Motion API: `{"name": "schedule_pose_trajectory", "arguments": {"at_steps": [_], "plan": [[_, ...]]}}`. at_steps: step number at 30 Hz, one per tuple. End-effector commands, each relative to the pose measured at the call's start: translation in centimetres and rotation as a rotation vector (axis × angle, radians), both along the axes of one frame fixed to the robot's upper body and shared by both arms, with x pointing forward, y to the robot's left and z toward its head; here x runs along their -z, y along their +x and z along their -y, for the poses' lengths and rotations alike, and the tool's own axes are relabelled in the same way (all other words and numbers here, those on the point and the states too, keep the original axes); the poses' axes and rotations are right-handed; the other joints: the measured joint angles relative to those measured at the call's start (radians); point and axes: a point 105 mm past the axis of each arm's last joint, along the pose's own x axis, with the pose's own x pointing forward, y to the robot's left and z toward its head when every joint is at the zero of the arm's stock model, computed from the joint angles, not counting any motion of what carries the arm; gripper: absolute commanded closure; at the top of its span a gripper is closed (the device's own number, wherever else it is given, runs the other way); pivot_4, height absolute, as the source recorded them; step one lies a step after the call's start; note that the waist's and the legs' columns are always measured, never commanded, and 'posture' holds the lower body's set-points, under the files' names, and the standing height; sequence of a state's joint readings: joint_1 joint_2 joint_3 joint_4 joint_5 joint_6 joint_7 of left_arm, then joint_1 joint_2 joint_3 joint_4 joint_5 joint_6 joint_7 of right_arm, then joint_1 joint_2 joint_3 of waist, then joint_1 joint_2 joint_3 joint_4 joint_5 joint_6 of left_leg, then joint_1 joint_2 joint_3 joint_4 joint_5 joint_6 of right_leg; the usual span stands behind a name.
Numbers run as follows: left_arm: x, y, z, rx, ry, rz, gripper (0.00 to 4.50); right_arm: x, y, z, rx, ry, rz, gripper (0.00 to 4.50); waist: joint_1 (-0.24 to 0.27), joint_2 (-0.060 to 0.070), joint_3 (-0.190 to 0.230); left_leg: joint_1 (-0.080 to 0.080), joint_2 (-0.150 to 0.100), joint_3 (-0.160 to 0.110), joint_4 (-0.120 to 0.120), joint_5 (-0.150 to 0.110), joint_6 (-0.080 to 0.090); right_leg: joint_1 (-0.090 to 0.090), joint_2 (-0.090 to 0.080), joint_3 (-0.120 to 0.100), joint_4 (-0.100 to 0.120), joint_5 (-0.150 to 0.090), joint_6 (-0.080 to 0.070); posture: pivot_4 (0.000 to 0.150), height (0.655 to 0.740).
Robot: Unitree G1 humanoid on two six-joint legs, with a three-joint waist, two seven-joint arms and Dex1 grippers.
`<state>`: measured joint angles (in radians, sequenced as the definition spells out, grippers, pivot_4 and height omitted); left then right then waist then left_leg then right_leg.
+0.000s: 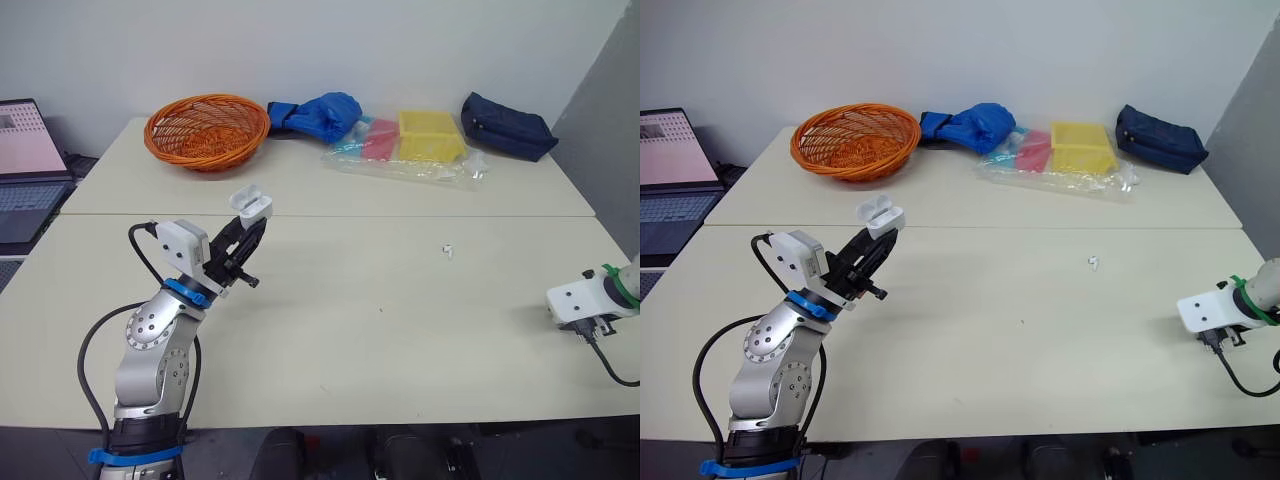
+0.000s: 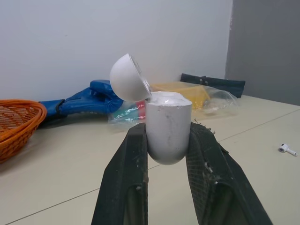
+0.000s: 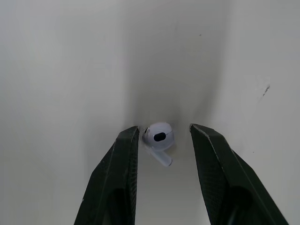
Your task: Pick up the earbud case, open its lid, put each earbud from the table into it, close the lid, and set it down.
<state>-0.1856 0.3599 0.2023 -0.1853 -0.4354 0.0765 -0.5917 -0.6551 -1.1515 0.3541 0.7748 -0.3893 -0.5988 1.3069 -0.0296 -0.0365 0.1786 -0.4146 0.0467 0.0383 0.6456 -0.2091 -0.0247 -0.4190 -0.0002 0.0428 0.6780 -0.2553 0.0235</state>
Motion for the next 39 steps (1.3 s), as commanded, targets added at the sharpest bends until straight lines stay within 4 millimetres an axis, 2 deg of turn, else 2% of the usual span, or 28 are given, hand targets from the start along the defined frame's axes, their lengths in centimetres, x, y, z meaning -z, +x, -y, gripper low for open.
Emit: {"name": "schedule_pose_trajectory", "arguments": {"at_steps": [1,13,16,18,22,27,30,31,33,34,39], "plan": [[-1.2,-0.2,-0.1,-0.004,0.006,0.056,3.77,-0.4,-0.4,0.8,0.006,-0.035,-0.018,2.73,0.0,0.0,0.0,0.0,0.0,0.0,0.0,0.0,0.0,0.0,0.0,0.0,0.0,0.0,0.0,0.15,0.74],[-1.3,-0.2,-0.1,-0.006,0.009,0.061,3.77,-0.2,0.2,-0.2,-0.013,0.005,-0.011,2.73,0.0,0.0,0.0,0.001,0.0,0.0,0.0,0.0,0.0,0.0,0.0,0.0,0.001,0.0,0.0,0.15,0.74],[-1.2,-0.3,-0.1,-0.004,0.009,0.062,3.77,-0.3,0.6,-0.6,-0.029,0.022,0.013,3.3,-0.001,0.0,0.0,0.002,0.0,0.0,0.0,0.0,0.0,0.001,0.0,0.0,0.001,0.0,0.0,0.15,0.74],[-1.3,-0.3,-0.1,-0.005,0.008,0.062,3.77,-0.2,0.5,-0.7,-0.038,0.027,0.011,4.02,-0.004,0.0,0.0,0.003,0.0,0.0,0.0,0.0,0.0,0.001,0.0,0.001,0.001,0.0,0.0,0.15,0.74],[-1.3,-0.2,-0.1,-0.005,0.007,0.063,3.77,-0.2,0.6,-0.9,-0.042,0.033,0.013,4.1,-0.004,0.0,0.0,0.013,0.0,0.001,-0.001,0.0,0.0,0.011,0.0,0.002,0.001,-0.002,-0.003,0.15,0.74],[-1.2,-0.2,-0.1,-0.004,0.007,0.061,3.77,-0.4,0.6,-1.1,-0.032,0.063,0.012,4.1,-0.004,0.0,0.0,0.016,0.0,0.001,-0.001,0.0,0.0,0.013,0.0,0.002,0.002,-0.004,-0.007,0.15,0.74],[-1.1,-0.2,-0.1,0.0,0.008,0.06,3.77,-1.7,0.8,-4.7,0.015,0.282,-0.033,4.1,-0.005,0.0,0.0,0.016,0.001,0.001,-0.001,0.0,0.0,0.013,0.0,0.003,0.002,-0.004,-0.006,0.15,0.74],[-1.1,-0.2,-0.1,0.001,0.008,0.059,3.77,-2.6,1.0,-7.1,0.021,0.412,-0.051,4.1,-0.007,0.0,0.0,0.016,0.001,0.0,-0.001,0.0,0.0,0.013,0.0,0.003,0.002,-0.003,-0.005,0.15,0.74],[-1.0,-0.2,0.2,0.013,0.006,0.057,3.77,-5.8,2.4,-12.6,0.073,0.711,-0.028,4.1,-0.013,0.0,0.0,0.016,0.002,-0.003,-0.001,0.0,0.0,0.013,0.0,0.003,0.002,0.0,-0.001,0.15,0.74],[-1.0,-0.2,0.4,0.018,0.005,0.057,3.77,-7.1,2.5,-14.4,0.085,0.81,-0.035,4.1,-0.015,0.0,0.0,0.016,0.003,-0.004,-0.001,0.0,0.0,0.013,-0.001,0.003,0.003,0.0,-0.001,0.15,0.74],[-0.9,-0.1,1.3,0.053,-0.004,0.053,3.77,-11.7,2.3,-20.9,0.179,1.151,-0.072,4.1,0.002,0.001,0.001,0.014,0.003,-0.007,-0.002,0.0,0.0,0.013,-0.001,-0.001,0.002,-0.001,-0.003,0.15,0.74]]}}
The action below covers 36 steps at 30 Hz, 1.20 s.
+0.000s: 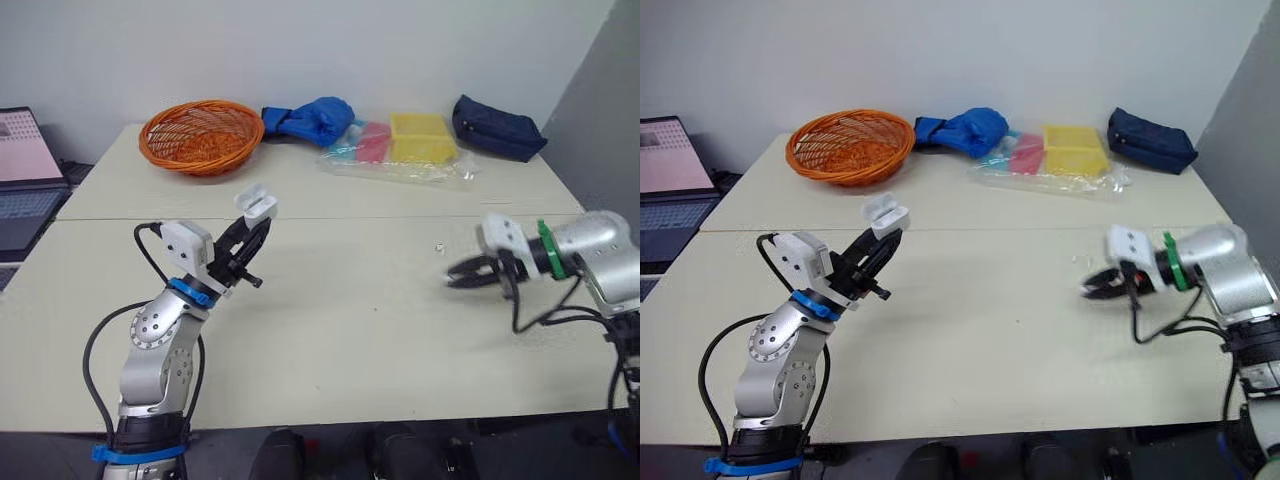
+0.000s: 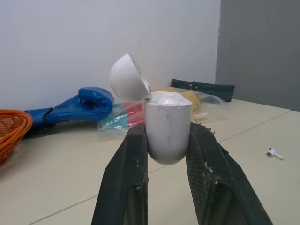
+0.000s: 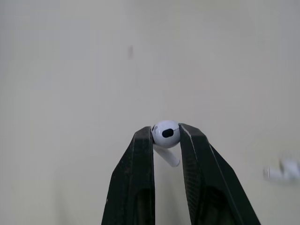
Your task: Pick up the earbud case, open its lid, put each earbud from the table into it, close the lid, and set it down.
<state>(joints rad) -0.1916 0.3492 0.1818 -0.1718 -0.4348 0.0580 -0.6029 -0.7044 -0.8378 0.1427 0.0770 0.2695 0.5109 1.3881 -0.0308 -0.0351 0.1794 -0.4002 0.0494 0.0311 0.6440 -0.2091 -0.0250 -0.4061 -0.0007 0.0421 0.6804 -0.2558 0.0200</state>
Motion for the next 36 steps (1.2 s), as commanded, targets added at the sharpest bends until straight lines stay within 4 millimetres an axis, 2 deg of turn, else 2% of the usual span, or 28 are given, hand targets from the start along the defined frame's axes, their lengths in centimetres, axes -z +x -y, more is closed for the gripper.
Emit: {"name": "schedule_pose_trajectory", "arguments": {"at_steps": [1,2,6,12,20,29,36], "plan": [[-0.9,-0.1,1.1,0.041,-0.007,0.046,3.77,-4.3,-0.4,-4.3,0.059,0.259,0.0,4.1,0.004,0.0,0.0,-0.001,0.0,0.0,0.0,0.0,0.0,0.0,0.0,0.0,0.0,0.0,0.0,0.15,0.74],[-0.7,-0.2,1.8,0.062,-0.006,0.045,3.77,-5.7,0.0,-6.2,0.106,0.378,0.004,4.1,0.005,0.0,0.0,-0.001,0.0,0.0,0.0,0.0,0.0,0.0,0.0,0.0,-0.001,0.0,0.0,0.15,0.74],[-0.8,0.0,3.5,0.104,-0.011,0.06,3.77,-9.2,0.6,-10.4,0.205,0.683,-0.033,4.1,0.002,0.0,0.0,-0.003,-0.001,0.0,-0.001,0.0,0.0,-0.002,0.0,0.001,-0.001,0.0,0.0,0.15,0.74],[-1.6,0.9,4.8,0.135,-0.035,0.085,3.77,-11.1,0.6,-14.1,0.277,0.885,-0.028,4.1,0.007,-0.001,-0.001,-0.018,-0.002,0.001,0.001,0.0,0.0,-0.013,0.0,-0.002,-0.001,0.003,-0.002,0.15,0.74],[-1.8,1.8,4.8,0.111,-0.008,0.111,3.77,-10.6,-0.1,-16.5,0.275,0.919,-0.066,4.1,0.0,-0.001,-0.001,-0.019,-0.002,0.001,0.0,0.0,0.0,-0.015,0.002,-0.002,-0.001,0.001,0.0,0.15,0.74],[-2.7,2.3,4.9,0.081,-0.01,0.172,3.77,-8.4,-0.3,-17.8,0.3,0.883,-0.139,4.1,-0.001,-0.001,-0.001,-0.019,-0.001,0.001,0.0,0.0,0.0,-0.015,0.002,-0.002,-0.001,0.0,0.002,0.15,0.74],[-2.7,1.9,5.2,0.1,-0.006,0.188,3.77,-7.9,0.0,-18.1,0.316,0.876,-0.138,4.1,-0.001,-0.001,-0.001,-0.019,-0.001,0.001,-0.001,0.0,0.0,-0.015,0.003,-0.002,-0.002,0.0,0.002,0.15,0.74]]}}
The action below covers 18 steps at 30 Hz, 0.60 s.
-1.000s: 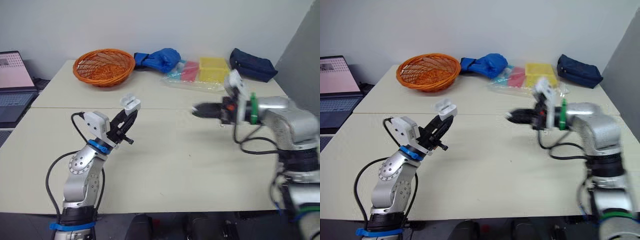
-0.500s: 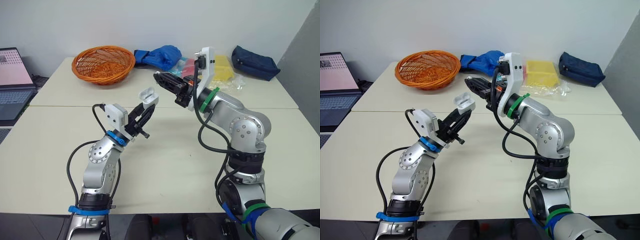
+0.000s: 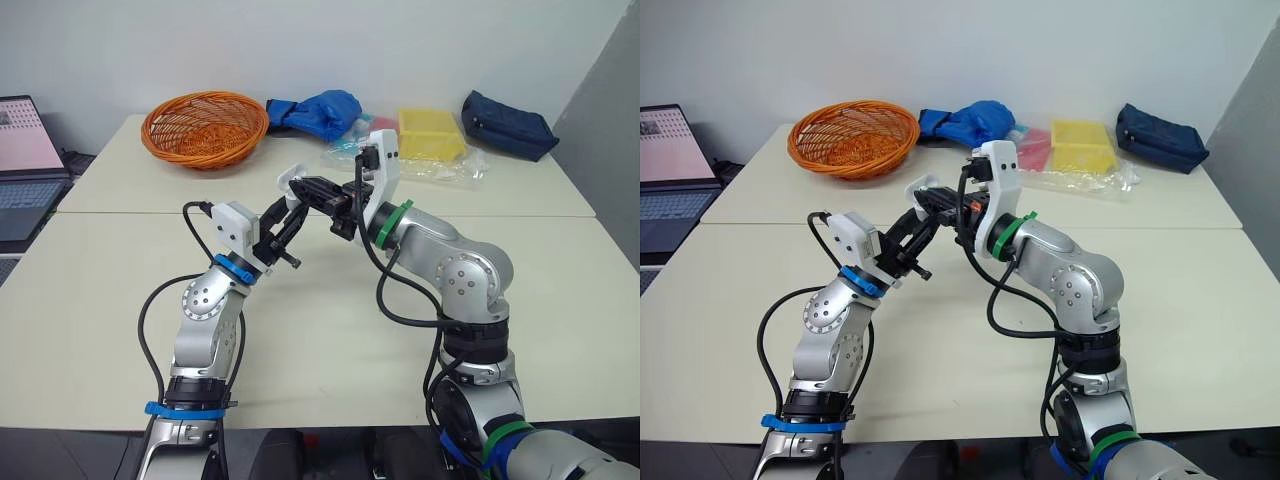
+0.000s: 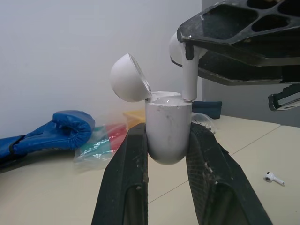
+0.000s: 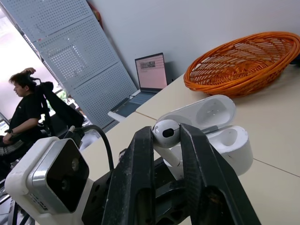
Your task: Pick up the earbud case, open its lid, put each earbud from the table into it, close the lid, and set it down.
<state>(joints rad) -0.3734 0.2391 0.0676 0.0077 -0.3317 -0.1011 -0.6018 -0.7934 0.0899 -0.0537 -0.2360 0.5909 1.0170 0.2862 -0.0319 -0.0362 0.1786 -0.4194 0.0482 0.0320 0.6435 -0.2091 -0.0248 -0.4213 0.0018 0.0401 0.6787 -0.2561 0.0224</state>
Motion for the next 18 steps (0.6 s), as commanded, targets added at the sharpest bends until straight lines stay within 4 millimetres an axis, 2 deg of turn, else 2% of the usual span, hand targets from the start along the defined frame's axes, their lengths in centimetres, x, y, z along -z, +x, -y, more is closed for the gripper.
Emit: {"name": "schedule_pose_trajectory", "arguments": {"at_steps": [1,18], "plan": [[-1.29,-0.65,0.43,0.019,-0.001,0.071,3.77,-1.05,-0.31,-0.22,-0.007,0.021,0.049,4.1,0.0,0.0,0.0,0.0,0.0,0.0,0.0,0.0,0.0,0.0,0.0,0.0,0.0,0.0,0.0,0.15,0.74],[-1.6,-1.1,0.64,0.041,-0.011,0.08,3.77,-0.34,-0.08,-0.7,-0.006,-0.003,0.049,4.1,0.0,0.0,0.0,0.0,0.0,0.0,0.0,0.0,0.0,0.0,0.0,0.0,-0.001,0.0,0.0,0.15,0.74]]}}
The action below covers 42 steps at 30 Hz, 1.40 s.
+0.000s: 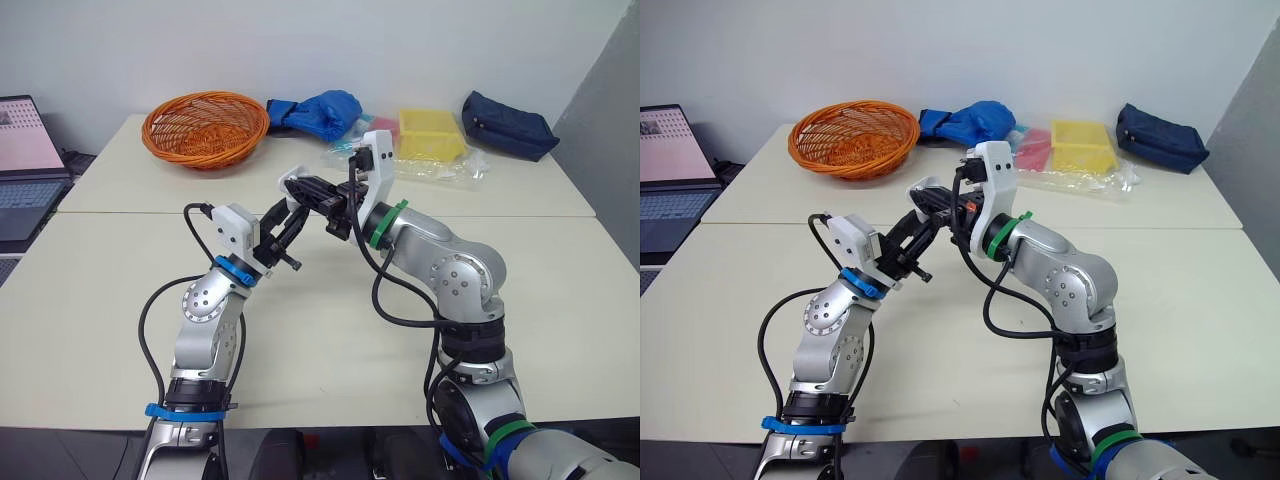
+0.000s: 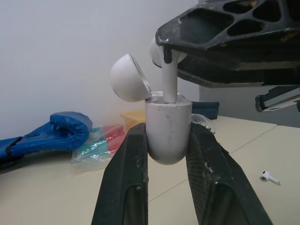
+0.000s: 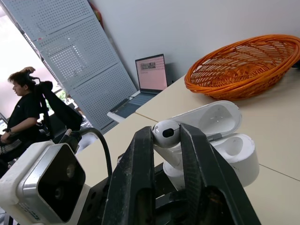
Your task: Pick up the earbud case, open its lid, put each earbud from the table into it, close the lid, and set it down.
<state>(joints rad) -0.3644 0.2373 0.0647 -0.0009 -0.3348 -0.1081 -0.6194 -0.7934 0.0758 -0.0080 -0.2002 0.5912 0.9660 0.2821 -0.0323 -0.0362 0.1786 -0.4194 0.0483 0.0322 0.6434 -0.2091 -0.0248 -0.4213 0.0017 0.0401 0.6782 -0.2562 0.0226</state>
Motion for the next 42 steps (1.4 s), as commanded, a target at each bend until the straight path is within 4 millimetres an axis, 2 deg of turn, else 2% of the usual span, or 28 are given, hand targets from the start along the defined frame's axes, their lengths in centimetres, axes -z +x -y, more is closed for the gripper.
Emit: {"name": "schedule_pose_trajectory", "arguments": {"at_steps": [1,10,16,21,24,27,29,31,33,35,37,40,42], "plan": [[-1.7,-0.8,0.5,0.024,-0.016,0.072,3.77,-0.7,-0.2,0.0,0.001,0.012,0.04,4.1,0.0,0.0,0.0,0.0,0.0,0.0,0.0,0.0,0.0,0.0,0.0,0.0,0.0,0.0,0.0,0.15,0.74],[-1.6,-1.0,0.5,0.028,-0.021,0.072,3.77,-0.1,0.0,0.1,0.017,-0.01,0.043,4.1,0.0,0.0,0.0,0.0,0.0,0.0,-0.001,0.0,0.0,0.0,0.0,0.0,-0.001,0.0,0.0,0.15,0.74],[-1.9,-1.1,0.7,0.033,-0.024,0.075,3.77,-0.1,0.2,0.4,0.028,-0.012,0.054,2.05,0.0,0.0,0.0,-0.001,0.0,0.0,-0.001,0.0,0.0,0.0,0.0,0.0,-0.002,0.0,0.0,0.15,0.74],[-2.0,-1.1,0.7,0.033,-0.024,0.073,3.77,-0.5,0.3,0.7,0.036,-0.001,0.074,2.05,0.0,0.0,0.0,-0.001,0.0,0.0,-0.001,0.0,0.0,0.0,0.0,0.0,-0.002,0.0,0.0,0.15,0.74],[-1.9,-1.1,0.7,0.032,-0.024,0.067,3.77,-2.0,0.1,1.6,0.028,0.06,0.125,2.05,0.0,0.0,0.0,-0.002,0.0,-0.001,-0.001,0.0,0.0,0.0,0.0,0.0,-0.003,0.0,0.0,0.15,0.74],[-1.7,-1.1,0.4,0.024,-0.022,0.052,3.77,-4.3,-0.6,3.6,-0.003,0.099,0.235,2.05,0.002,0.0,0.0,-0.003,0.0,-0.001,-0.001,0.0,0.0,0.0,0.0,-0.001,-0.004,0.0,0.0,0.15,0.74],[-1.6,-1.1,0.1,0.018,-0.024,0.045,3.77,-4.6,-0.9,5.0,-0.018,0.053,0.267,2.05,0.003,0.0,0.0,-0.003,0.0,-0.001,-0.001,0.0,0.0,0.0,-0.001,-0.001,-0.005,0.0,0.0,0.15,0.74],[-1.5,-1.0,-0.5,0.007,-0.016,0.039,3.77,-4.5,-0.6,7.5,-0.01,-0.047,0.29,2.05,0.002,0.0,0.0,-0.004,0.0,-0.001,-0.001,0.0,0.0,0.0,-0.001,-0.001,-0.006,0.0,0.0,0.15,0.74],[-1.4,-1.0,-0.7,0.002,-0.011,0.036,3.77,-4.4,-0.4,9.0,0.005,-0.101,0.29,2.05,0.002,0.0,0.0,-0.004,0.0,-0.001,-0.001,0.0,0.0,0.0,-0.002,-0.001,-0.007,0.0,0.0,0.15,0.74],[-1.5,-1.0,-1.1,-0.007,-0.005,0.036,3.77,-2.5,1.9,12.4,0.145,-0.212,0.232,2.05,0.002,0.0,0.0,-0.004,0.0,-0.001,-0.003,0.0,0.0,-0.001,-0.001,-0.001,-0.008,0.0,0.0,0.15,0.74],[-1.5,-1.0,-1.4,-0.018,-0.001,0.037,3.77,0.0,4.1,16.1,0.314,-0.314,0.173,1.67,0.002,0.0,0.0,-0.004,0.0,-0.001,-0.003,0.0,0.0,-0.001,-0.001,-0.001,-0.008,0.0,0.0,0.15,0.74],[-1.4,-1.1,-1.5,-0.029,0.0,0.034,3.77,3.5,6.6,19.5,0.527,-0.39,0.096,0.77,0.0,0.0,0.0,-0.004,0.0,-0.001,-0.004,0.0,0.0,0.0,-0.001,-0.001,-0.01,0.0,0.0,0.15,0.74],[-1.5,-1.2,-1.6,-0.034,0.0,0.033,3.77,5.4,7.7,20.8,0.628,-0.441,0.093,0.05,-0.003,0.0,0.0,-0.004,0.0,0.001,-0.004,0.0,0.0,-0.001,-0.001,0.001,-0.011,0.001,0.001,0.15,0.74]]}}
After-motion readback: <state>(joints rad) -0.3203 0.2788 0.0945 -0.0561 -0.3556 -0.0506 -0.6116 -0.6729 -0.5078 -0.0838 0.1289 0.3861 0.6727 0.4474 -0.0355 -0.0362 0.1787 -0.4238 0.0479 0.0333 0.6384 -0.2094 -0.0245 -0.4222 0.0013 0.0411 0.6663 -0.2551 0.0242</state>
